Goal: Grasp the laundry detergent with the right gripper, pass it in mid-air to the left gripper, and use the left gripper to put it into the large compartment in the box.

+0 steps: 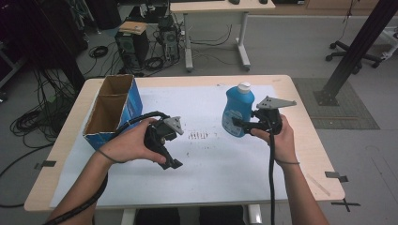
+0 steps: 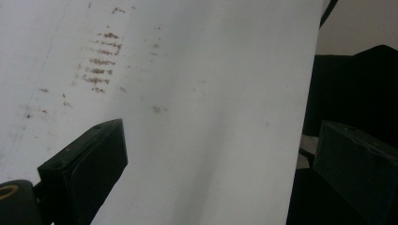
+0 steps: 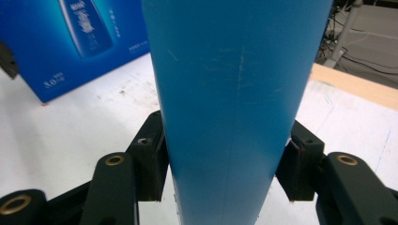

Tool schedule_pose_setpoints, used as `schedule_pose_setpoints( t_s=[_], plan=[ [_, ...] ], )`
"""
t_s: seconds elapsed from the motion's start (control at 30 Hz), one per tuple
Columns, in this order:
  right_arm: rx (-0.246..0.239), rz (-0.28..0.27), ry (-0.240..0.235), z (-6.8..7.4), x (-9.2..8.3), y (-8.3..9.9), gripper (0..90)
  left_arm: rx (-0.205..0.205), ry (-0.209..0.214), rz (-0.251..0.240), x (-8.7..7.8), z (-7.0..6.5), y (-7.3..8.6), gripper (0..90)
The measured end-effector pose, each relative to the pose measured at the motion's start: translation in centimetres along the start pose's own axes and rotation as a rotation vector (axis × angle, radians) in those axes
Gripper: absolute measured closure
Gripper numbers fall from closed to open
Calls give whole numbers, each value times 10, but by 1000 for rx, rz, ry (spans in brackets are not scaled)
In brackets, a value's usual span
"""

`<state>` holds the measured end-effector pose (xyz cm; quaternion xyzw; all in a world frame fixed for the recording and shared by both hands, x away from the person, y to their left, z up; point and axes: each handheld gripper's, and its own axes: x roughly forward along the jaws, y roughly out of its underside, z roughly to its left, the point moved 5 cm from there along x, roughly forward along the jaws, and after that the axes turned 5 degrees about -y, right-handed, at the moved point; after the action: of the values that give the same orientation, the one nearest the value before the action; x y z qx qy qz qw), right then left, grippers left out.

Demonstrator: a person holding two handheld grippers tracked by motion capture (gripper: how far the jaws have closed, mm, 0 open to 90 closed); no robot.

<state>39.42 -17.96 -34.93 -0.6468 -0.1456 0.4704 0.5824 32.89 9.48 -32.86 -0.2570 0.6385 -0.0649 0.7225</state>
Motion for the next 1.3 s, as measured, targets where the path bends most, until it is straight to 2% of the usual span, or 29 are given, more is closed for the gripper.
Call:
schedule_pose_setpoints(
  t_s=[0.03,0.07,0.1,0.13,0.17,0.23,0.27,0.3,0.33,0.4,0.43,0.47,0.5,0.63,0.67,0.8,0.87,1.03,1.07,1.13,1.17,1.27,1.3],
  plan=[
    [-2,19,-15,1,-5,-7,449,0,0,0,0,0,0,34],
    [-2,19,-15,1,-5,-7,450,2,2,-1,-2,0,-1,34],
    [-2,22,-21,1,-7,-8,451,13,4,-7,-11,1,-5,34],
    [-2,22,-21,1,-7,-8,451,13,4,-7,-11,1,-5,35],
    [-5,24,-53,3,-11,-13,451,21,-1,-7,-17,3,-7,35],
    [-18,27,-64,4,-14,-16,452,26,-3,-6,-20,3,-8,35],
    [-24,28,-68,4,-15,-17,452,44,-14,-17,-34,8,-13,35],
    [-24,28,-68,4,-15,-17,452,44,-14,-17,-34,8,-13,38],
    [-48,30,-105,6,-20,-21,452,44,-14,-17,-34,8,-13,38],
    [-48,30,-105,6,-20,-21,455,47,-15,-16,-36,9,-14,38],
    [-52,27,-114,7,-21,-22,455,63,-30,-20,-49,15,-19,39],
    [-52,27,-114,7,-21,-22,455,63,-30,-20,-49,15,-19,40],
    [-66,-5,-165,8,-24,-26,455,63,-30,-20,-49,15,-19,40],
    [-67,-9,-174,9,-24,-26,458,69,-32,-28,-56,17,-21,41],
    [-75,-13,-197,10,-24,-27,457,73,-36,-27,-59,20,-22,41],
    [-98,-9,-225,13,-24,-27,458,79,-33,-28,-62,23,-25,40],
    [-128,0,-264,16,-24,-27,458,87,-34,-25,-64,25,-27,40],
    [-142,-3,-301,19,-26,-28,458,96,-33,-31,-68,29,-33,38],
    [-157,-13,-343,23,-28,-29,458,96,-33,-31,-68,29,-33,38],
    [-157,-13,-343,23,-28,-29,458,106,-34,-35,-72,30,-37,37],
    [-177,-17,-375,28,-29,-31,458,106,-34,-35,-72,30,-37,37],
    [-185,-17,-390,30,-30,-31,458,116,-28,-36,-78,31,-44,37],
    [-202,-15,-406,33,-30,-32,457,118,-27,-35,-78,31,-44,37]
  ],
)
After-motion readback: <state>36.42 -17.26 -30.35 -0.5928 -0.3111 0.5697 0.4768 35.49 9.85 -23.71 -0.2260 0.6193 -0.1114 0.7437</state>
